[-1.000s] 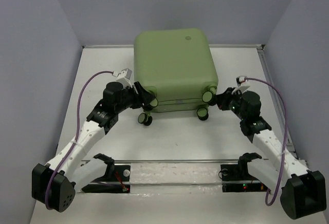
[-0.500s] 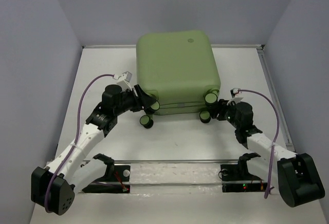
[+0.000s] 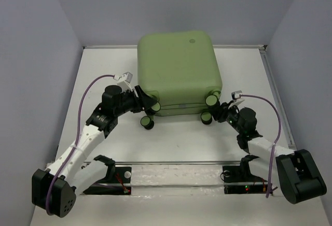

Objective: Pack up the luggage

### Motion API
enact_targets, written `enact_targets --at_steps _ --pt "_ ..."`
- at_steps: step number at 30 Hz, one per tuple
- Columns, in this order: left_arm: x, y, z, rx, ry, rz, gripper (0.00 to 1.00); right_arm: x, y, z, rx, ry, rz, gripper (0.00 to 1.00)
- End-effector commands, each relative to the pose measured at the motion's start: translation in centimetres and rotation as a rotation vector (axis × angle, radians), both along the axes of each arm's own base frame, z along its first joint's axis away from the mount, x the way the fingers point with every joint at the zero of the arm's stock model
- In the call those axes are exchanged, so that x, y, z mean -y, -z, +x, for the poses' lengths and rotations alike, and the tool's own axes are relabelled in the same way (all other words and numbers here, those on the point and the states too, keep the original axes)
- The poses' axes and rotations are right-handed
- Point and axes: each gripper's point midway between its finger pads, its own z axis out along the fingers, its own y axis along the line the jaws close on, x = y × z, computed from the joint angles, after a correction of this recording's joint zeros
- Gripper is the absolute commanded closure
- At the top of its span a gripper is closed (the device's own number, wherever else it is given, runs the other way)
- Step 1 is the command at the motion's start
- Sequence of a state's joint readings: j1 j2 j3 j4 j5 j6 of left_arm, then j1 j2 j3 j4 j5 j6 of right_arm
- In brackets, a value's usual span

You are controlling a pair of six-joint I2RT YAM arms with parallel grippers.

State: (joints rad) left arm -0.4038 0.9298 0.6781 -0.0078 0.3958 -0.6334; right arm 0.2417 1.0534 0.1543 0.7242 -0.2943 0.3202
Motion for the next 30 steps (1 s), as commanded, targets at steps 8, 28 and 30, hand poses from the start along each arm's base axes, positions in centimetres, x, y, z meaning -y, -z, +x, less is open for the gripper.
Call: enact_targets --at_steps 8,28,30 --pt "1.9 -6.2 -2.1 0.215 0.152 -0.167 0.94 -0.3 -8.5 0.7 0.343 0.006 0.176 0.93" --pt "8.2 -11.4 -6.8 0.233 0.367 -0.495 0.94 -22.9 -5.0 -5.2 0.201 -0.116 0.030 0.93" --pt "8.2 -12.7 -6.8 0.258 0.371 -0.509 0.94 -27.1 -5.7 -8.3 0.197 -0.283 0.077 0.93"
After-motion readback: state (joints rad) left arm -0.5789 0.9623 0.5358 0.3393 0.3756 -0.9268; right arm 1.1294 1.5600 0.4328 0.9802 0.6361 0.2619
